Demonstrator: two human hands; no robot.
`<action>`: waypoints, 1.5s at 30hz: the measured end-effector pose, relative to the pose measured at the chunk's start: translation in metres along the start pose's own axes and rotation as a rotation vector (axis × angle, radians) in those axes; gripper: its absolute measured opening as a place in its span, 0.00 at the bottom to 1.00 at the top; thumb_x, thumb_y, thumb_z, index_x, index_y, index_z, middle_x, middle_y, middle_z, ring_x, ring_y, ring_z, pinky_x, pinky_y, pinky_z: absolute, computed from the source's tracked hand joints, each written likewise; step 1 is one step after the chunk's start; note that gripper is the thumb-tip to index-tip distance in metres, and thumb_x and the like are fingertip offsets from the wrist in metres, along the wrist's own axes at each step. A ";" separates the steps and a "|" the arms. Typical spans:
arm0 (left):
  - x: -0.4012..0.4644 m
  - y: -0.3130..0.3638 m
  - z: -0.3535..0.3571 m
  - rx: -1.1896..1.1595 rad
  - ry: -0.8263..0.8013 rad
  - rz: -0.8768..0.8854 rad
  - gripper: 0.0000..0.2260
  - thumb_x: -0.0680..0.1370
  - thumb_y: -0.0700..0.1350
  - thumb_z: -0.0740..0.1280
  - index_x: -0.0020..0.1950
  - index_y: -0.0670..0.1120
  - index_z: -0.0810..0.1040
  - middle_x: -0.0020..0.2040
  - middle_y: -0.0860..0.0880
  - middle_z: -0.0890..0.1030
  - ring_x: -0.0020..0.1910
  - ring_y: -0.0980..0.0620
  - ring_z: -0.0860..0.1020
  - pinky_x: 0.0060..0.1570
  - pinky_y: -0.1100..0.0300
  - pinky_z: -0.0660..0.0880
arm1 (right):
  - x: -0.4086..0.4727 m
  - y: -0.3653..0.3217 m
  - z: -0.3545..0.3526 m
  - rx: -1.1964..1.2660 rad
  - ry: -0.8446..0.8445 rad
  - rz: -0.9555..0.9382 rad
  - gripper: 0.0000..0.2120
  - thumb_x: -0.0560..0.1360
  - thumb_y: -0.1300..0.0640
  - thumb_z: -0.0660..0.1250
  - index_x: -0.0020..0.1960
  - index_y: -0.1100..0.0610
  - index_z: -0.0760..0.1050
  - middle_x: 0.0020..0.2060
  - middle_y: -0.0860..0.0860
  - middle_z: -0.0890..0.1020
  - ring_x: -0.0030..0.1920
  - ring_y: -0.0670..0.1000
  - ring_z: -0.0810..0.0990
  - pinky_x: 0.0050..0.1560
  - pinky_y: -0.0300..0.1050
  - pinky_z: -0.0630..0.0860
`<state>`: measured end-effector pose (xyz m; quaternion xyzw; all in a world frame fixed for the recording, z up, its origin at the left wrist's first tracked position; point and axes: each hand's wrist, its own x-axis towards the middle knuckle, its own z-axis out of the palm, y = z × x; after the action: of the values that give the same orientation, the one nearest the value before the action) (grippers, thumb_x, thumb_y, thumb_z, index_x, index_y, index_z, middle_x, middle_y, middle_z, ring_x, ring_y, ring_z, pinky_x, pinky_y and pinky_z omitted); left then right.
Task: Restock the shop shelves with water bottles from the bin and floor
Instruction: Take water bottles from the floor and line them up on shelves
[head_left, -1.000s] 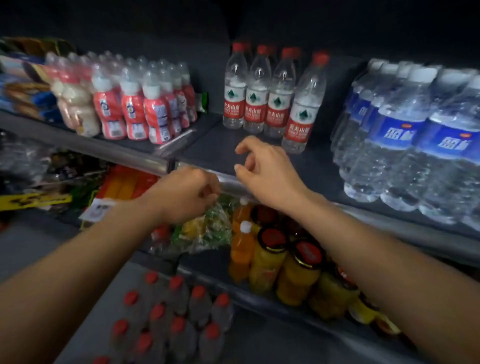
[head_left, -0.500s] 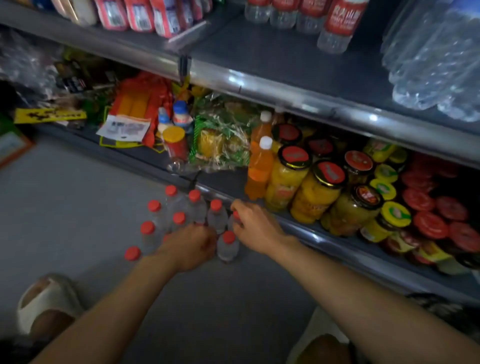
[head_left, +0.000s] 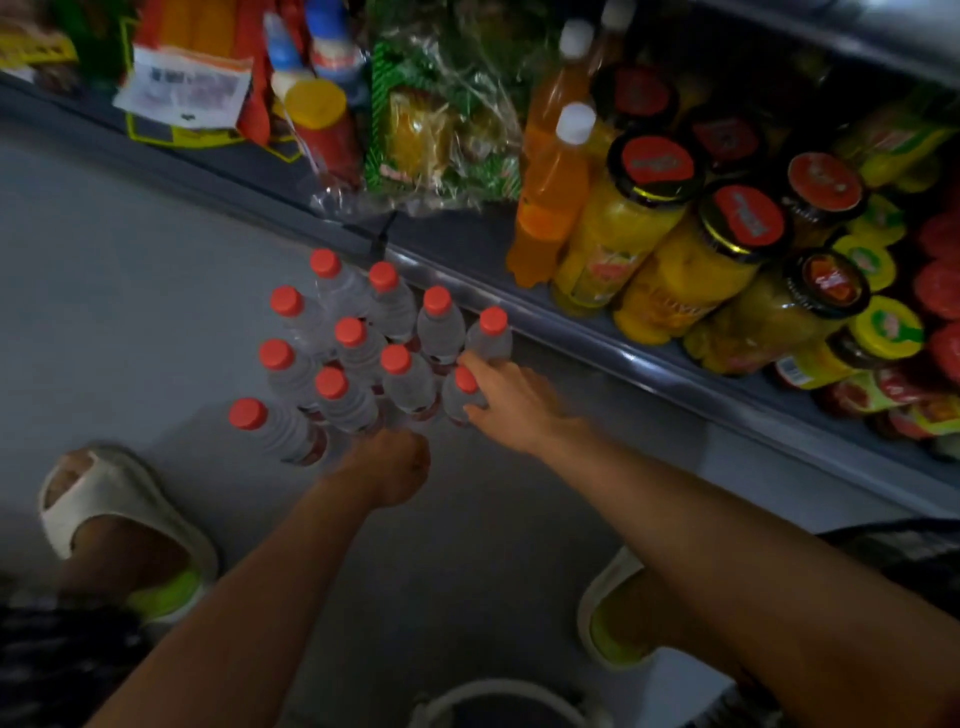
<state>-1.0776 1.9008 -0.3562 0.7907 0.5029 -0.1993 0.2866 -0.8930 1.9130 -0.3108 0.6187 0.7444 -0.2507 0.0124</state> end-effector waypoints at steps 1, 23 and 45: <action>0.002 -0.002 0.003 -0.006 -0.022 -0.007 0.12 0.79 0.47 0.60 0.58 0.47 0.79 0.61 0.44 0.79 0.61 0.42 0.75 0.58 0.54 0.71 | 0.002 0.000 0.003 -0.005 0.007 -0.002 0.25 0.75 0.53 0.66 0.69 0.53 0.62 0.60 0.58 0.77 0.56 0.64 0.77 0.49 0.52 0.75; -0.039 0.005 -0.044 -0.025 0.106 -0.016 0.11 0.79 0.47 0.61 0.53 0.42 0.78 0.58 0.40 0.79 0.57 0.40 0.77 0.56 0.50 0.74 | -0.035 -0.025 -0.058 0.102 0.040 -0.065 0.10 0.72 0.53 0.67 0.46 0.54 0.67 0.42 0.54 0.74 0.46 0.60 0.76 0.36 0.47 0.65; -0.161 0.094 -0.309 0.096 0.732 0.275 0.06 0.77 0.46 0.63 0.42 0.48 0.76 0.40 0.49 0.77 0.46 0.44 0.77 0.47 0.51 0.76 | -0.128 -0.100 -0.334 0.209 0.768 -0.170 0.10 0.67 0.51 0.73 0.36 0.55 0.75 0.29 0.48 0.76 0.30 0.45 0.71 0.32 0.46 0.69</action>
<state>-1.0506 1.9626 -0.0015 0.8819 0.4516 0.1128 0.0752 -0.8583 1.9147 0.0587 0.6015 0.7140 -0.0758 -0.3504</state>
